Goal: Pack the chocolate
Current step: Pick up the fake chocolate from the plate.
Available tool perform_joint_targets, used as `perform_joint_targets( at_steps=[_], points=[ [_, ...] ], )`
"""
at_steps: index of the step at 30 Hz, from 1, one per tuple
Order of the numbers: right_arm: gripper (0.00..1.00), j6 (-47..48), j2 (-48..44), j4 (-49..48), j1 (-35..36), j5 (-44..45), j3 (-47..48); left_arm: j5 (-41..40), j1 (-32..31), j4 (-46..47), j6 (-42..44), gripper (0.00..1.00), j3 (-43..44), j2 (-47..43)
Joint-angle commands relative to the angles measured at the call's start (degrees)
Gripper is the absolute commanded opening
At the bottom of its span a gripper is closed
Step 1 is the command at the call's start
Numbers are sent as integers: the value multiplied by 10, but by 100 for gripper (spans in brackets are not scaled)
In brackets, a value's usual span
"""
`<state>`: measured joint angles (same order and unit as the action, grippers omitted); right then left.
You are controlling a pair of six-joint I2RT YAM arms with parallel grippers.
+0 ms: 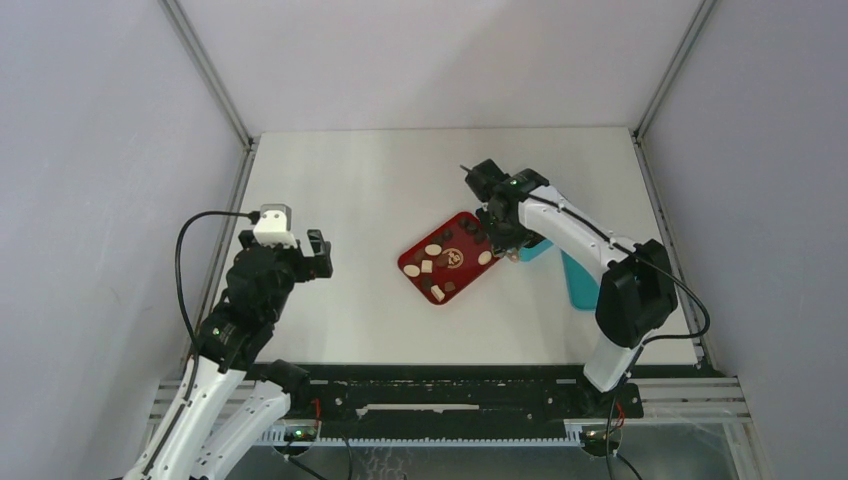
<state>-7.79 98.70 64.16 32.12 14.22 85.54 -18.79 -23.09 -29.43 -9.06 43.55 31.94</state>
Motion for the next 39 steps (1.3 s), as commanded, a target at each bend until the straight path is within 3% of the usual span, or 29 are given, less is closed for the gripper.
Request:
perform_joint_targets(
  at_steps=[1, 16, 39],
  points=[
    [43, 7, 0, -9, 39, -32, 8, 11, 7, 26, -4, 100, -11, 5],
    [43, 14, 103, -7, 179, -119, 87, 14, 11, 26, -4, 100, -13, 1],
    [42, 3, 181, 18, 212, -135, 125, 19, 11, 27, -5, 100, -15, -4]
  ],
)
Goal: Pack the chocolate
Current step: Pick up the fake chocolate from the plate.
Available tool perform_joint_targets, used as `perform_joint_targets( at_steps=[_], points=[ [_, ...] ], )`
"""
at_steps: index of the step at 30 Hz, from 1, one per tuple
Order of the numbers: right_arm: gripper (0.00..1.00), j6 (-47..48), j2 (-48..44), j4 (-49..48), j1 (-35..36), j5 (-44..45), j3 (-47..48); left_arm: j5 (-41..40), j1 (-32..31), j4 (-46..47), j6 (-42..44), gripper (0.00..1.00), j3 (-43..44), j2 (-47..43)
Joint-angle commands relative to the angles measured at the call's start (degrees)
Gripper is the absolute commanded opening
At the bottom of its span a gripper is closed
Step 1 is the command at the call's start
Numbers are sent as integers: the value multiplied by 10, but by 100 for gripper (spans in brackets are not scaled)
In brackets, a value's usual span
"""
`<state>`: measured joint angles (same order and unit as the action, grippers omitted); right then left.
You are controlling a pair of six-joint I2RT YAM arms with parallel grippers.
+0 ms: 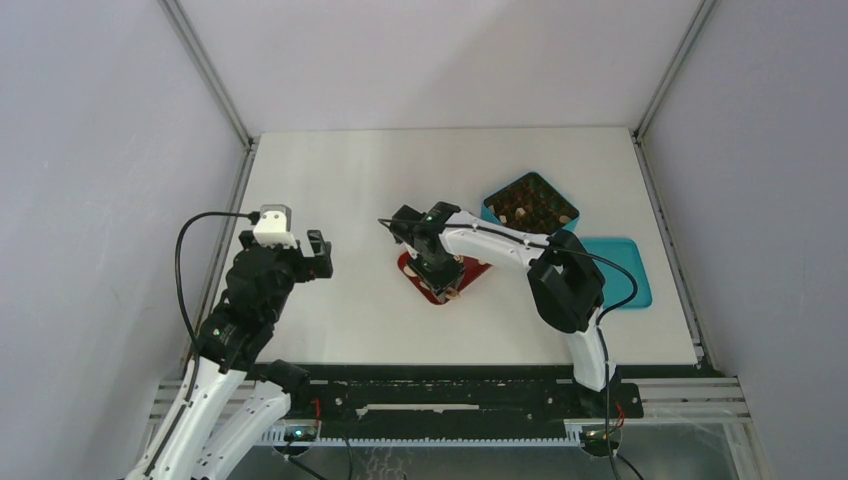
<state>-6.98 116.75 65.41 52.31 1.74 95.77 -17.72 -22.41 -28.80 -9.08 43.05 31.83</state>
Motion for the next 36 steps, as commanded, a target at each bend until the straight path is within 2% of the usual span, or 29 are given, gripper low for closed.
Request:
perform_joint_targets(
  at_steps=[1, 7, 13, 18, 24, 36],
  points=[
    [42, -5, 2, 6, 12, -11, 22, 8, 4, 20, -5, 100, -9, -3],
    [43, -9, 16, 11, 15, -9, 23, 9, 4, 20, -5, 100, -9, -4],
    [43, -18, 32, 23, 13, 38, 27, 7, 5, 20, -5, 100, -10, -6],
    [33, -21, 26, 29, 7, 63, 25, 8, 4, 20, -5, 100, -11, -7],
    [15, -19, -9, 21, -3, 68, 16, 7, 4, 20, -5, 100, -10, -7],
    [7, -18, -99, 19, -52, 86, -22, 8, 5, 20, -4, 100, -10, -7]
  ],
)
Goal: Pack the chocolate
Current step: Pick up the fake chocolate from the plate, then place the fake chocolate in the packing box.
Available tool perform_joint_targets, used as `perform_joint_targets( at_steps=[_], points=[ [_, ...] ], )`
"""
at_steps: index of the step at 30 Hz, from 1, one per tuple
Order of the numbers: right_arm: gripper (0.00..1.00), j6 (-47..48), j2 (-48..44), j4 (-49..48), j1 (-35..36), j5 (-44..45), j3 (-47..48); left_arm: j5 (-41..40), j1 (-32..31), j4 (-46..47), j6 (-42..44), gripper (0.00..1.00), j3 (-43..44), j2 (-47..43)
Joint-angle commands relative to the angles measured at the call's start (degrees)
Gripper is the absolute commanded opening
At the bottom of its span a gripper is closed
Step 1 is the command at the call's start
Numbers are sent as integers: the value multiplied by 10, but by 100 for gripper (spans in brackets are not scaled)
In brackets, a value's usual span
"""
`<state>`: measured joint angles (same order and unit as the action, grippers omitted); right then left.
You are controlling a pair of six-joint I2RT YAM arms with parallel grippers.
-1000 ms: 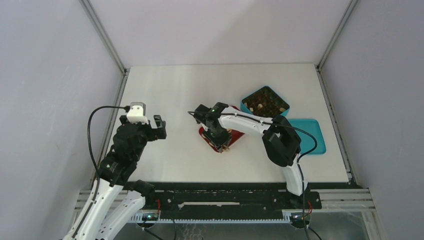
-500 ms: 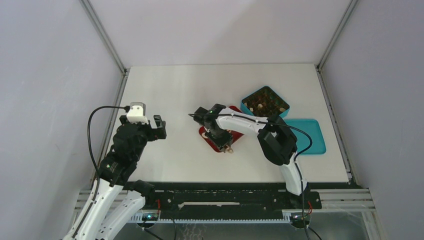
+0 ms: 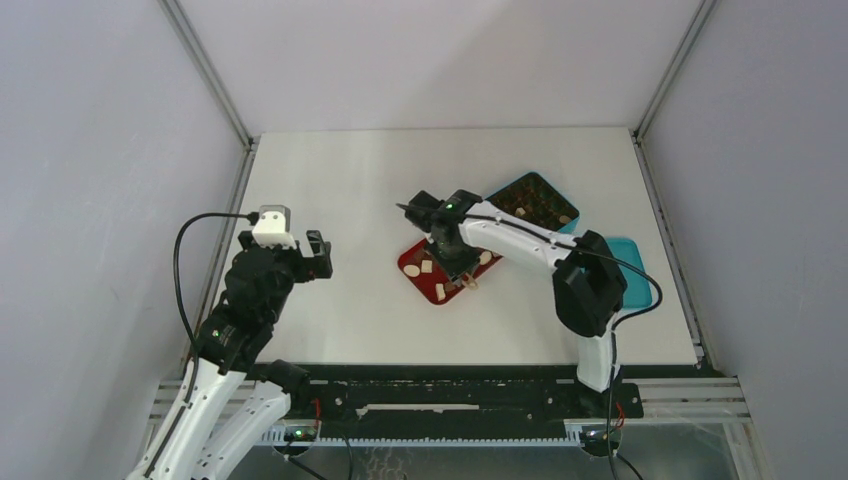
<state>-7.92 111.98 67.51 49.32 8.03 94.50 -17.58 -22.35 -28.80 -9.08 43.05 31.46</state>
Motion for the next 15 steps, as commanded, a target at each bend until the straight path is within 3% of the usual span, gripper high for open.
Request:
perform_joint_targets(
  at_steps=[1, 15],
  points=[
    [7, -9, -59, -1, -31, 29, -14, 6, 5, 20, -4, 100, -10, -3],
    [7, -11, -122, -15, -206, 89, -99, 8, 5, 20, -4, 100, -11, 0]
  ],
)
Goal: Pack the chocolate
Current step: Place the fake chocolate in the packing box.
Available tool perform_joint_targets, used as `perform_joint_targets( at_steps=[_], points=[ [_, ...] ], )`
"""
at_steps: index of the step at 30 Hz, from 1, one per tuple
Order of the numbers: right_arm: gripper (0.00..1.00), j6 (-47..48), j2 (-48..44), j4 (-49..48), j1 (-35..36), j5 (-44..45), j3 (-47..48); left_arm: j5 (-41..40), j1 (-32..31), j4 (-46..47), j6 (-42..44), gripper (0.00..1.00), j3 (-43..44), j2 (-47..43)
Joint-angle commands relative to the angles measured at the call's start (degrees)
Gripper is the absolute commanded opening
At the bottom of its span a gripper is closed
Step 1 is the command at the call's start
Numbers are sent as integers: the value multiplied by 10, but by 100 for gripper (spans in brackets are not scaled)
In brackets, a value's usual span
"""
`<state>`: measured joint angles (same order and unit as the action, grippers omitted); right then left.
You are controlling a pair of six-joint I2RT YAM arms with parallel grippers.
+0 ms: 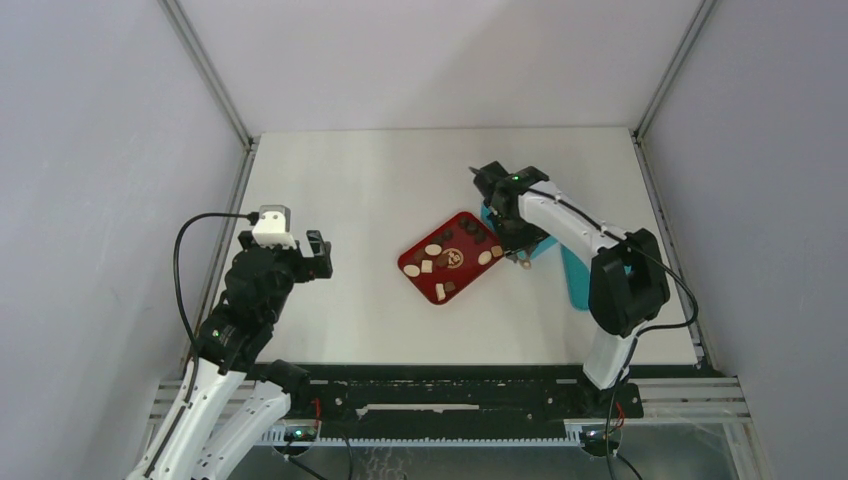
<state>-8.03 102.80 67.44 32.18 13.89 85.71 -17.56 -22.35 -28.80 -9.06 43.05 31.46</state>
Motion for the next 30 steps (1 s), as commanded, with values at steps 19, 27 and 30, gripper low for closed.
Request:
perform_joint_targets(
  at_steps=[19, 27, 30],
  points=[
    [11, -15, -7, -61, -181, 57, -23, 11, 4, 21, -4, 100, -10, 2],
    [15, -7, 9, -68, -186, 46, -21, 12, 4, 22, -3, 100, -10, 4],
    [16, -7, 13, -67, -187, 44, -23, 13, 4, 22, -3, 100, -10, 5]
  ],
)
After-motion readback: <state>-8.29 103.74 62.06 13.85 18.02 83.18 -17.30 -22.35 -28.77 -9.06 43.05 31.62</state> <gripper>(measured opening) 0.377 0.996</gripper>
